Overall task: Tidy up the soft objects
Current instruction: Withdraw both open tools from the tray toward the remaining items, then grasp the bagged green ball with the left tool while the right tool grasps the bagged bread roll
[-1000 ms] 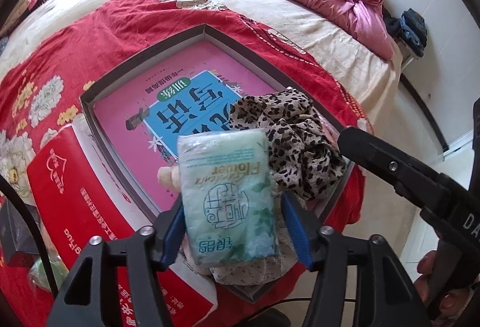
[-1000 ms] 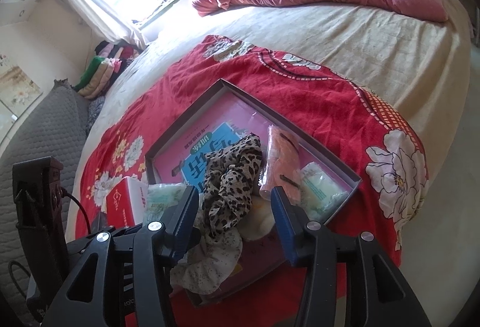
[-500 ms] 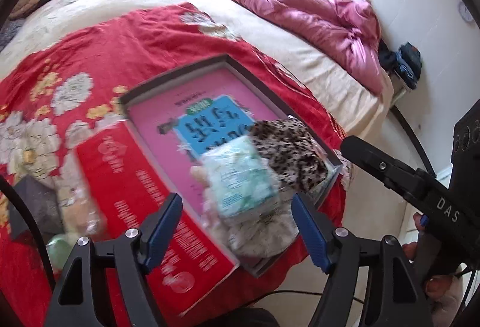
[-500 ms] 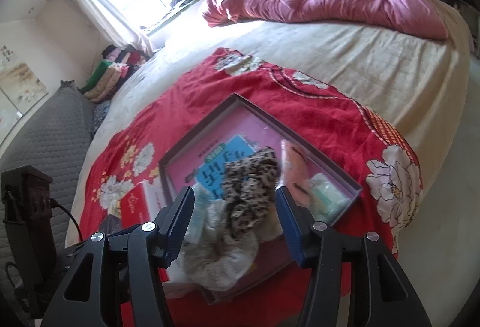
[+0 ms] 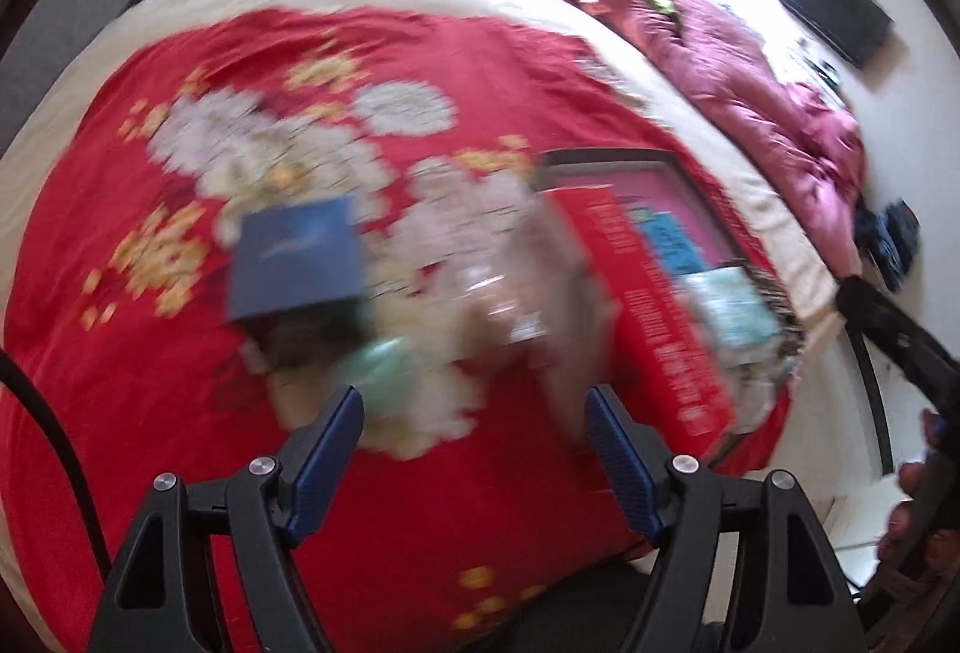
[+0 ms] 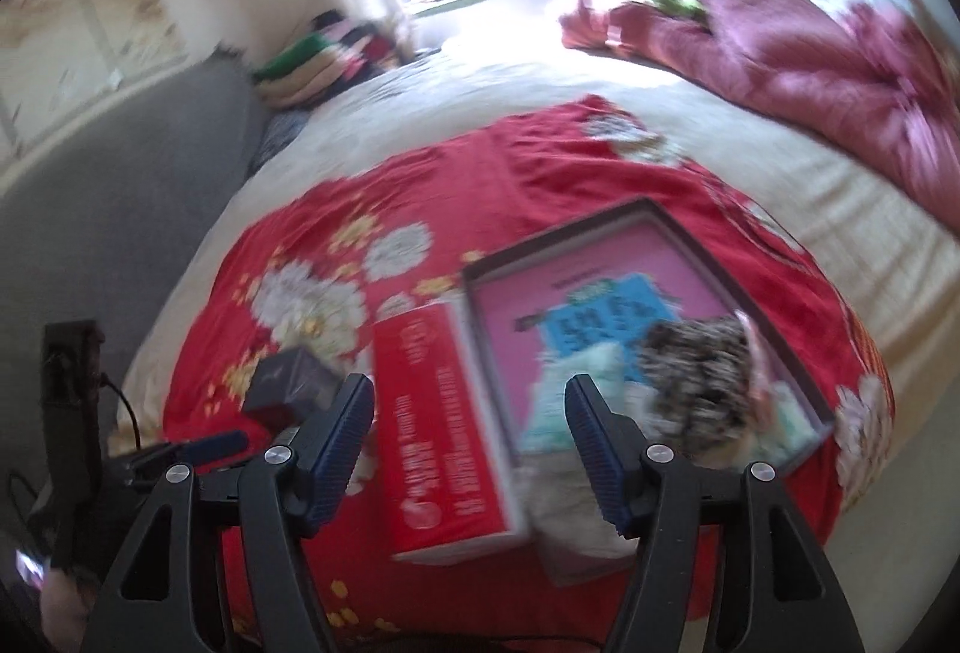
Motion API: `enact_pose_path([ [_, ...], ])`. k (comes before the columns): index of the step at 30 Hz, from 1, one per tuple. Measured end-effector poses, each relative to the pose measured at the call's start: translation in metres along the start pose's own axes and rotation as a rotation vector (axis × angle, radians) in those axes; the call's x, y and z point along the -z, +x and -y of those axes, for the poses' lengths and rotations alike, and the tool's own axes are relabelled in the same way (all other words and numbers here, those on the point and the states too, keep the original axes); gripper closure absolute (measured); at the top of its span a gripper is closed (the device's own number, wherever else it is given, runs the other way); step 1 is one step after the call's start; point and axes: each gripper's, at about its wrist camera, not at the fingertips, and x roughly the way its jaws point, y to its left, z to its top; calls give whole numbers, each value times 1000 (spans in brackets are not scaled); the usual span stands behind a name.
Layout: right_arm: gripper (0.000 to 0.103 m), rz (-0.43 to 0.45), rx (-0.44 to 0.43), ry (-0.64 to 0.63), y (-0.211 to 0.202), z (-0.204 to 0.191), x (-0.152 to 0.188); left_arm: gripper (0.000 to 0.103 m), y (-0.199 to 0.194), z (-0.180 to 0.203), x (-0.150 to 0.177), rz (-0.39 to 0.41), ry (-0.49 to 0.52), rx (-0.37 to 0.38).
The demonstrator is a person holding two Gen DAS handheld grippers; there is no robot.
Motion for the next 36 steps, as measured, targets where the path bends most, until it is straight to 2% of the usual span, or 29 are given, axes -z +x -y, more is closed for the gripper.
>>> enact_pose_path([
  [3, 35, -20, 13, -121, 11, -34, 2, 28, 13, -26, 5, -31, -41, -4],
  [7, 35, -55, 28, -303, 31, -72, 8, 28, 29, -45, 8, -51, -84, 33],
  [16, 35, -186, 57, -703, 90, -112, 30, 28, 65, -54, -1, -87, -100, 56],
  [19, 35, -230, 20, -783, 105, -119, 34, 28, 77, -59, -3, -101, -112, 73],
  [22, 35, -260, 47, -887, 120, -128, 38, 30, 86, -65, -3, -103, -127, 81],
  [23, 35, -270, 54, -931, 126, -133, 40, 38, 88, -67, -2, -103, -131, 81],
  [26, 35, -306, 62, -1029, 141, -144, 48, 48, 88, -78, -1, -95, -169, 110],
  [28, 35, -345, 74, -1092, 156, -151, 55, 49, 85, -85, -1, -91, -195, 138],
  [33, 35, -411, 151, -1187, 191, -160, 74, 49, 68, -95, 8, -73, -205, 142],
  [36, 35, -434, 185, -1207, 205, -158, 82, 49, 53, -105, 18, -68, -207, 102],
])
